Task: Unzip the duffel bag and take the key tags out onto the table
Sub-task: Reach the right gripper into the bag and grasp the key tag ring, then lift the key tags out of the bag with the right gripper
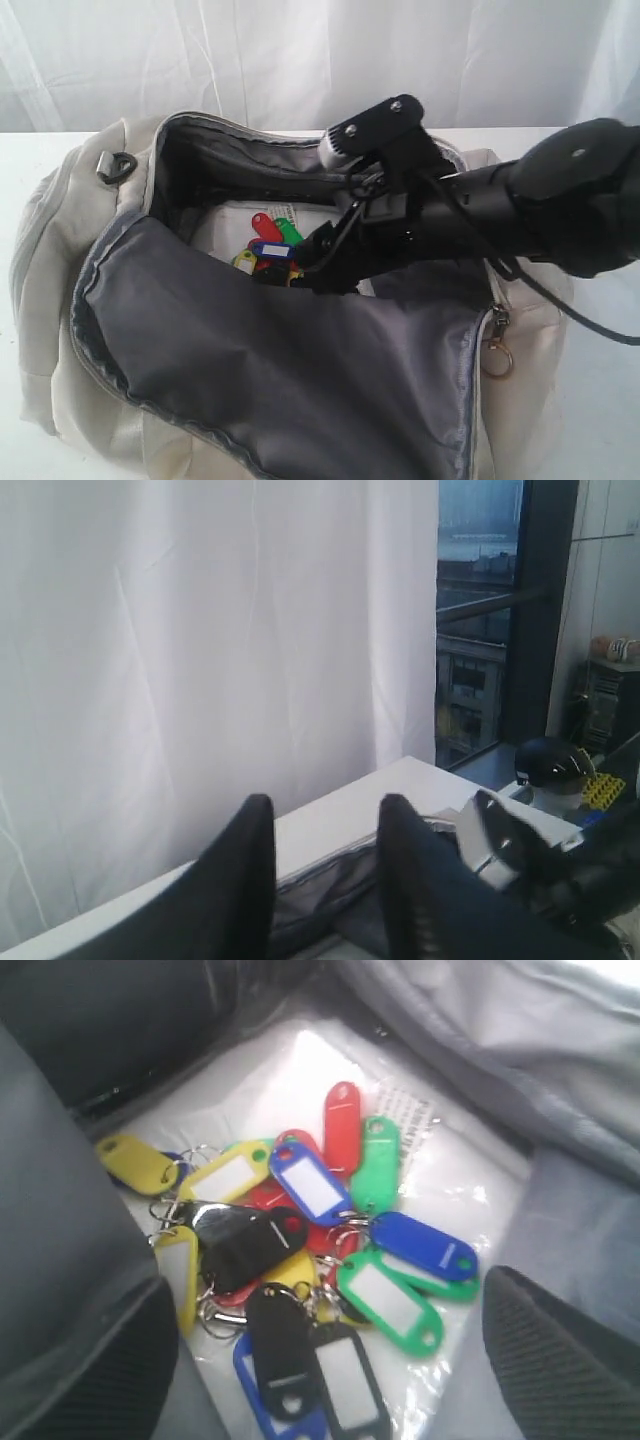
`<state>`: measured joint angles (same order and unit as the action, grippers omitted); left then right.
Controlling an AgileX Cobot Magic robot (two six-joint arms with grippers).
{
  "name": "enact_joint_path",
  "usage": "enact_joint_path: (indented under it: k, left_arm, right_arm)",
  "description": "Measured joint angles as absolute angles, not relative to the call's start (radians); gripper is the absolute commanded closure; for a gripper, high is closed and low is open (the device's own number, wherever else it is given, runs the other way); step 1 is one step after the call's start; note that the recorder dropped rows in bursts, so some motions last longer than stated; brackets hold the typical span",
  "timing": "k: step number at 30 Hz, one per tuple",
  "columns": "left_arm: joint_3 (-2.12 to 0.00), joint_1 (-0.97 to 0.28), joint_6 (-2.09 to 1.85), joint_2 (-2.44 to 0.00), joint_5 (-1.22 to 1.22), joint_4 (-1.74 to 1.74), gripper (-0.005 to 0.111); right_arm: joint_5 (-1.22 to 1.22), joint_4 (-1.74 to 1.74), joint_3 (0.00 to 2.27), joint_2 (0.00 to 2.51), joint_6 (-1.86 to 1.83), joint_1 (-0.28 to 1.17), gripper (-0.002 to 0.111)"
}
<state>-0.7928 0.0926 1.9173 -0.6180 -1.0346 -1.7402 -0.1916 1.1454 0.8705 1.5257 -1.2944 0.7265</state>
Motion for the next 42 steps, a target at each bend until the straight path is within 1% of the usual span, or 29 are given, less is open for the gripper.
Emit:
enact_joint_path:
  k: [1,4,9,15,16,18,20,21,22,23,24,27,29,36,38,42]
  left_arm:
    - [-0.793,0.093,1.922,-0.6,-1.03,-1.74,0.089]
    - [-0.793,0.093,1.926,-0.56,-1.005,-1.744,0.098]
    - [-0.793,0.093,1.944,-0.531,-0.947,-1.744,0.099]
    - [-0.791,0.093,1.95,-0.52,-0.919,-1.744,0.099]
    - [-0.79,0.093,1.95,-0.52,-0.919,-1.744,0.099]
    - [-0.79,0.093,1.95,-0.52,-0.914,-1.746,0.099]
    - [-0.79,0.093,1.95,-0.52,-0.914,-1.746,0.099]
    - [-0.79,0.093,1.95,-0.52,-0.911,-1.746,0.099]
    - [-0.79,0.093,1.95,-0.52,-0.91,-1.746,0.099]
    - [-0.79,0.093,1.95,-0.52,-0.91,-1.746,0.099]
    - [-0.79,0.093,1.95,-0.52,-0.91,-1.746,0.099]
    - [-0.79,0.093,1.953,-0.52,-0.91,-1.746,0.099]
    - [-0.79,0.093,1.953,-0.52,-0.91,-1.746,0.099]
    - [-0.79,0.093,1.953,-0.52,-0.91,-1.746,0.099]
    - [-0.79,0.093,1.953,-0.52,-0.91,-1.746,0.099]
    - [-0.79,0.093,1.953,-0.52,-0.91,-1.746,0.099]
  right_arm:
    - [-0.185,1.145,0.884,1.552,-1.312,0.737,0.031]
    - [-0.152,1.145,0.92,1.623,-1.339,0.768,0.034]
    - [-0.045,1.145,0.974,1.728,-1.367,0.81,0.036]
    - [0.046,1.145,1.021,1.817,-1.376,0.817,0.036]
    - [0.045,1.145,1.028,1.826,-1.376,0.817,0.037]
    - [0.045,1.145,1.042,1.843,-1.376,0.817,0.045]
    - [0.045,1.147,1.049,1.855,-1.376,0.817,0.06]
    - [0.045,1.147,1.052,1.862,-1.376,0.817,0.079]
    - [0.043,1.149,1.052,1.876,-1.376,0.817,0.089]
    - [0.043,1.149,1.052,1.881,-1.376,0.817,0.105]
    - [0.048,1.149,1.054,1.881,-1.376,0.819,0.108]
    - [0.058,1.149,1.054,1.846,-1.376,0.819,0.108]
    - [0.074,1.149,1.054,1.776,-1.364,0.819,0.108]
    - [0.26,1.149,1.065,1.346,-1.365,0.817,0.108]
    - [0.309,1.168,1.065,1.258,-1.406,0.796,0.108]
    - [0.449,1.305,1.065,1.161,-1.57,0.754,0.108]
